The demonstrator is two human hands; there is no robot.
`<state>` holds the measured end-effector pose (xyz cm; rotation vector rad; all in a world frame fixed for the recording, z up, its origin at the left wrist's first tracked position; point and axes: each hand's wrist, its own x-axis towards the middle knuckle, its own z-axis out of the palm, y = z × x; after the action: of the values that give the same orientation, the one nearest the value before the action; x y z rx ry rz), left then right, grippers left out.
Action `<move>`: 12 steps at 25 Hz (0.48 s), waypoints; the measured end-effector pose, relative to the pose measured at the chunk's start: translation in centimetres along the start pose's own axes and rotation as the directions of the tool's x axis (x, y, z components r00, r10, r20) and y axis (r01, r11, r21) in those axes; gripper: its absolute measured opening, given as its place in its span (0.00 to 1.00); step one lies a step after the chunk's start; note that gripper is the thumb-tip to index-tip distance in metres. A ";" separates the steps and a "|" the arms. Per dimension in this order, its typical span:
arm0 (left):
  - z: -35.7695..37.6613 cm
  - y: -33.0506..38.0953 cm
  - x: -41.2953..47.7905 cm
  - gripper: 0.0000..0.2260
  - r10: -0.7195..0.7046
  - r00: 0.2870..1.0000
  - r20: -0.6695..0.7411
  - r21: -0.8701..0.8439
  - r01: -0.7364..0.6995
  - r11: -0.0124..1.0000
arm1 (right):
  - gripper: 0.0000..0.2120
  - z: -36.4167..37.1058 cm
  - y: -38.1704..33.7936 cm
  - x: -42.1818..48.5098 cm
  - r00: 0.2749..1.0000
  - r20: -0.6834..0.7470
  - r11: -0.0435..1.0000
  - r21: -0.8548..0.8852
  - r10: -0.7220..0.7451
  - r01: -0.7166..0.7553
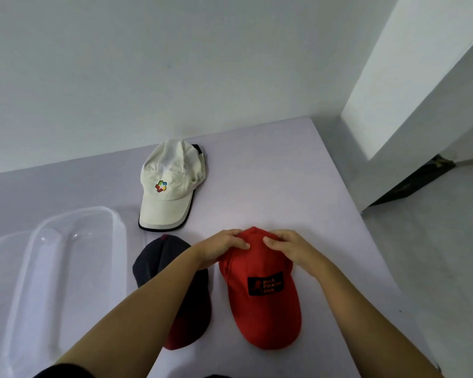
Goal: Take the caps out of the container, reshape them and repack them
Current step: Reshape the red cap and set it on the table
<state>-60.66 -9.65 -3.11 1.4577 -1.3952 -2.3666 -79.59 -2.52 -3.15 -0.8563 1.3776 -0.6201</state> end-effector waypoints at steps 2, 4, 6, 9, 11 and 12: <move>-0.1 -0.5 0.1 0.07 0.039 0.993 -0.111 0.029 -0.036 0.999 | 0.06 -0.3 0.5 1.0 1.000 -0.009 0.991 0.133 -0.002 0.004; 0.1 -1.2 0.1 0.04 0.094 0.954 -0.284 0.127 -0.060 0.990 | 0.06 -0.3 0.7 1.6 0.999 -0.041 0.988 0.157 0.010 -0.004; 0.6 -2.0 0.0 0.10 0.149 0.900 -0.409 0.265 -0.039 0.963 | 0.06 -0.2 0.6 1.8 0.997 -0.075 0.998 0.069 0.018 -0.013; 1.8 -2.8 -0.3 0.14 0.263 0.862 -0.433 0.430 -0.058 0.901 | 0.13 0.1 -0.1 2.0 0.993 -0.118 0.971 -0.240 -0.017 -0.011; 2.1 -2.7 -0.4 0.14 0.317 0.856 -0.408 0.505 -0.078 0.860 | 0.17 0.1 -0.2 2.1 0.987 -0.157 0.944 -0.330 -0.046 -0.008; 2.0 -2.5 -0.3 0.13 0.317 0.851 -0.418 0.512 -0.067 0.856 | 0.18 0.1 -0.1 2.2 0.984 -0.171 0.947 -0.321 -0.043 -0.014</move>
<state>-60.97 -6.64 -4.30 1.7402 -1.9316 -1.4166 -79.24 -4.33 -4.32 -1.0928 1.6636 -0.4975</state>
